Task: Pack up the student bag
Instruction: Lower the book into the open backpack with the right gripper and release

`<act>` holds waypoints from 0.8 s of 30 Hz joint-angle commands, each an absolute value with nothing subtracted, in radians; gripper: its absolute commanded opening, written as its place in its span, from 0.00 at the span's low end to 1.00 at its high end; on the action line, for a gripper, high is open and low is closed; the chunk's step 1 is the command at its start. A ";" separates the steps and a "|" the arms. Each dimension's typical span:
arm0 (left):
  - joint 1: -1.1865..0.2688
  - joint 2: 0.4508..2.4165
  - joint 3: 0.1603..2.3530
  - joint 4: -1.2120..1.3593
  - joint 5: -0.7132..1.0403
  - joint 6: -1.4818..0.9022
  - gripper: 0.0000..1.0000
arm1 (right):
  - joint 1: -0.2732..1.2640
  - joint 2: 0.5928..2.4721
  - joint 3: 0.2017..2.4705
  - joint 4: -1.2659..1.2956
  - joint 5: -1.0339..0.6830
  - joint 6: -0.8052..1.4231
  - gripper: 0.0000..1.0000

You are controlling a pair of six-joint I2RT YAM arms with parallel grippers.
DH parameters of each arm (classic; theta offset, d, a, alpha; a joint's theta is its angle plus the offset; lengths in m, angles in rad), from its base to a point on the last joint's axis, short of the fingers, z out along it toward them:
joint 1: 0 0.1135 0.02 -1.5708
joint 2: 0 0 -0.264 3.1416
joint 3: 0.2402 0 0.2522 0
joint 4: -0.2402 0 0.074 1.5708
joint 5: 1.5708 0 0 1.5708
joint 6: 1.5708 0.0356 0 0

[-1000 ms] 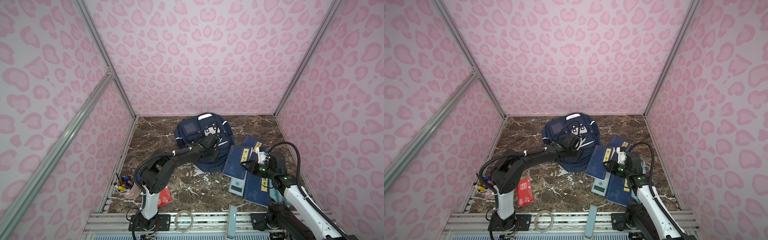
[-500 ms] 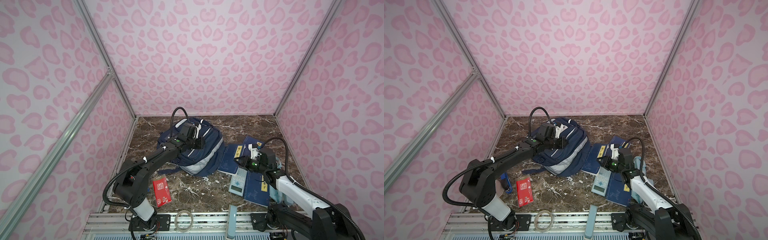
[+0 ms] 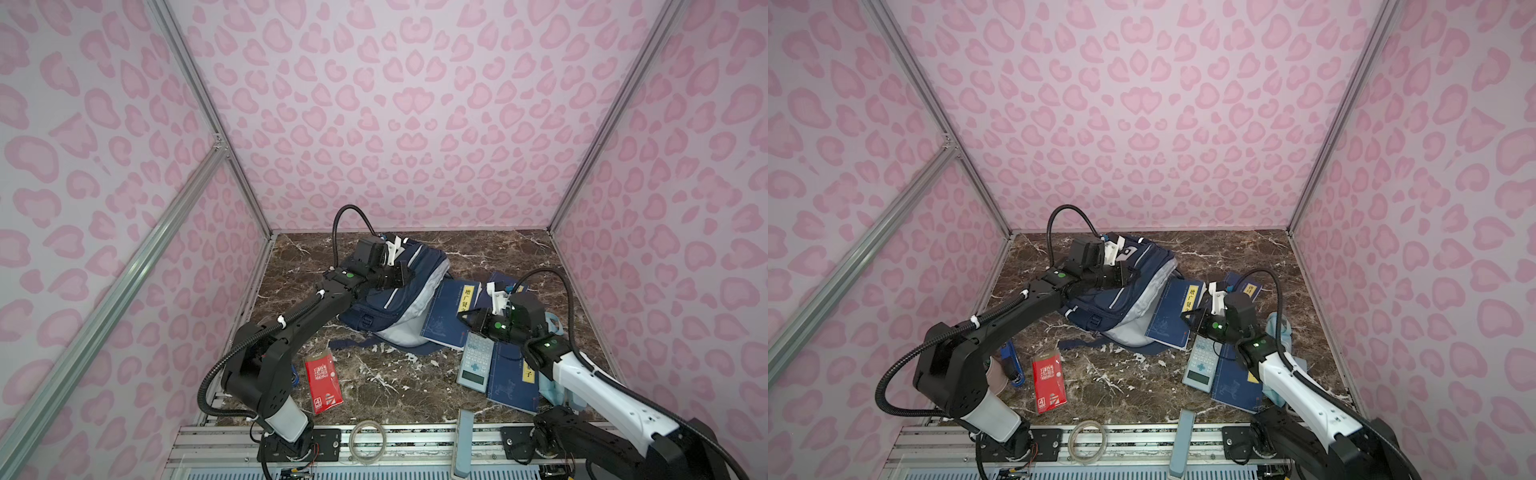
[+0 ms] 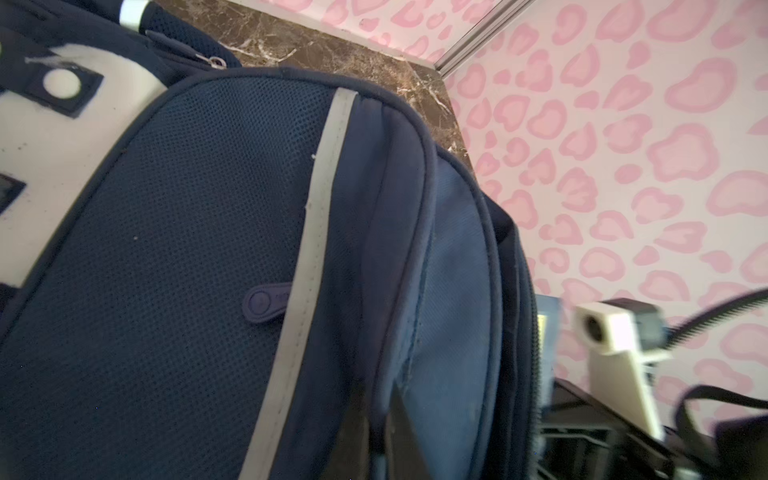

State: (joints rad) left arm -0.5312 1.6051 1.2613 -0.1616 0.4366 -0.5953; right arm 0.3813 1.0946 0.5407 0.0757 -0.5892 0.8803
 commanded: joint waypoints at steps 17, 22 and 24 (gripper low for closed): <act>-0.479 1.547 1.236 -0.038 0.560 -0.666 0.03 | 0.612 2.116 1.113 0.833 -0.393 1.188 0.07; -0.447 1.534 1.177 -0.026 0.520 -0.665 0.03 | 0.618 2.111 1.109 0.744 -0.401 1.129 0.64; -0.445 1.530 1.157 -0.030 0.475 -0.661 0.03 | 0.617 2.055 1.063 0.675 -0.393 1.078 0.73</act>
State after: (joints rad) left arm -0.4507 1.5440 1.1751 -0.0994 0.5308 -0.6540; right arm 0.6170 2.0964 1.0950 0.7086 -0.4110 1.1355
